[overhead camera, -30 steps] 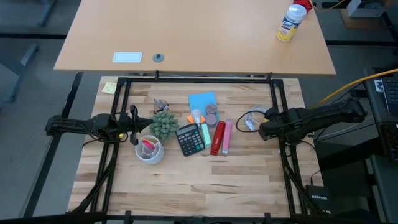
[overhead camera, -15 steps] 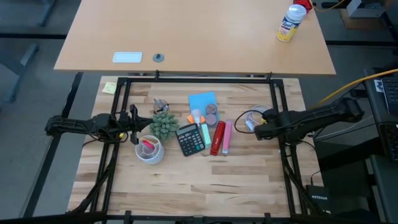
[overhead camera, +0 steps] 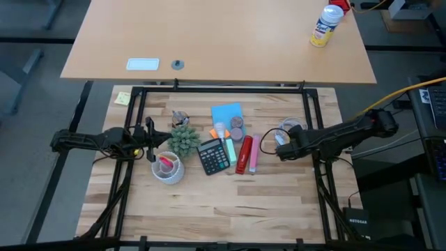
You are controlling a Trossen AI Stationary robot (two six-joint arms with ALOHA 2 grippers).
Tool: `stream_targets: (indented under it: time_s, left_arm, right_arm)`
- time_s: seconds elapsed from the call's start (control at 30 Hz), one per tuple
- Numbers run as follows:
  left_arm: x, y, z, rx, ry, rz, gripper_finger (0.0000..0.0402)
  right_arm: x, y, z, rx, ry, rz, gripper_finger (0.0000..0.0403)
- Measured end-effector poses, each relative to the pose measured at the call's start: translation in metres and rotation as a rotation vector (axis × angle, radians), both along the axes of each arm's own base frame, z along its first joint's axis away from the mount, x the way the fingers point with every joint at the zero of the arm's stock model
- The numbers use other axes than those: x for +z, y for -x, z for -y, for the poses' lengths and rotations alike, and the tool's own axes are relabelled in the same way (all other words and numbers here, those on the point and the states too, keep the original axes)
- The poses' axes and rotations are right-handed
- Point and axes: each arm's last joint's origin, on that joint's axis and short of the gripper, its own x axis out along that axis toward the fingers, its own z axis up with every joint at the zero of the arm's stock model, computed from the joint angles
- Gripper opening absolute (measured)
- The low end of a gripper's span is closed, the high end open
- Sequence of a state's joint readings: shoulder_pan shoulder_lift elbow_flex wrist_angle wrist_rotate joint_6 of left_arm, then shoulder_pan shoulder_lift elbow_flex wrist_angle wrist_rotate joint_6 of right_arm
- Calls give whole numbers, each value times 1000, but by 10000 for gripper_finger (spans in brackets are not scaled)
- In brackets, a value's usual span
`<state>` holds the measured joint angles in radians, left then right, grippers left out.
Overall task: Screw lightbulb
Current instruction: Insert the lightbulb into the lamp
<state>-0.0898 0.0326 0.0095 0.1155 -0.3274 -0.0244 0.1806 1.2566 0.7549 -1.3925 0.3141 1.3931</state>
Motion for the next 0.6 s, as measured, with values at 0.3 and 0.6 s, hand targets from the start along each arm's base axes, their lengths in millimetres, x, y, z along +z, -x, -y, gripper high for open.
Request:
stream_targets:
  time_s: [0.3, 0.6]
  left_arm:
    - [-4, 0, 0, 0, -2, -38, 1]
    - [-6, 0, 0, 0, -4, -59, 1]
  right_arm:
    - [-13, 0, 8, -92, 20, -22, 104]
    - [-15, -3, 12, -47, -74, -29, 104]
